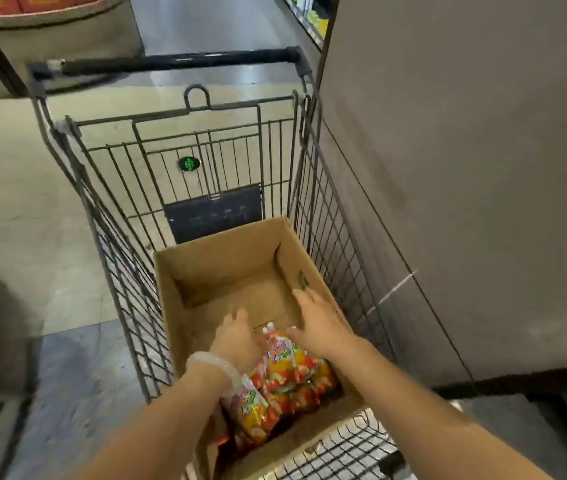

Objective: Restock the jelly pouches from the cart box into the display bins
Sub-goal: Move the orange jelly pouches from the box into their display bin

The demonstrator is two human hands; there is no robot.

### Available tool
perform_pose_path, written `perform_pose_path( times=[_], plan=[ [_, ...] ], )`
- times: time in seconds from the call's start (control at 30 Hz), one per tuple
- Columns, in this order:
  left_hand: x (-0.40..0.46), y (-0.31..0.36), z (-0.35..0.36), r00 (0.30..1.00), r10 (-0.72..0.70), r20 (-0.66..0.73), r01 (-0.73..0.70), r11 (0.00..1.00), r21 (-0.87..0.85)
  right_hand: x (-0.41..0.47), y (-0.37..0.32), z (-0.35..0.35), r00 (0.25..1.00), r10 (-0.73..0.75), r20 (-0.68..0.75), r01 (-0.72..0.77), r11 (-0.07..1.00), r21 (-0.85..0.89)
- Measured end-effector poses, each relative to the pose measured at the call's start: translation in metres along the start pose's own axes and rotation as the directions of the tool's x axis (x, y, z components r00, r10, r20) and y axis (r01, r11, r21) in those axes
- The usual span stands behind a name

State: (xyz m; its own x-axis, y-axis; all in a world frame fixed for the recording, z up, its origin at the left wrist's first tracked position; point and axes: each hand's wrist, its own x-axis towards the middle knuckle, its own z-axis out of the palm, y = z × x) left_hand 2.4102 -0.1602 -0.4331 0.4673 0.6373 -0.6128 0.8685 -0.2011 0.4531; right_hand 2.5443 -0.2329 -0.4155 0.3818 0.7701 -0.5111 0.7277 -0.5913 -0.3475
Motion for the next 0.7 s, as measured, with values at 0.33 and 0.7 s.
perform_pose_path(
  times=[0.33,0.7],
  plan=[
    [0.069,-0.067,0.11,0.929,-0.357,0.1,0.369,0.918,-0.144,0.086,0.061,0.107,0.956,0.08,0.281,-0.076,0.997,-0.024],
    [0.099,-0.093,0.16,0.644,-0.714,0.276,0.764,0.579,-0.285,0.138,0.08,0.171,0.92,0.331,0.209,-0.369,0.913,0.175]
  ],
)
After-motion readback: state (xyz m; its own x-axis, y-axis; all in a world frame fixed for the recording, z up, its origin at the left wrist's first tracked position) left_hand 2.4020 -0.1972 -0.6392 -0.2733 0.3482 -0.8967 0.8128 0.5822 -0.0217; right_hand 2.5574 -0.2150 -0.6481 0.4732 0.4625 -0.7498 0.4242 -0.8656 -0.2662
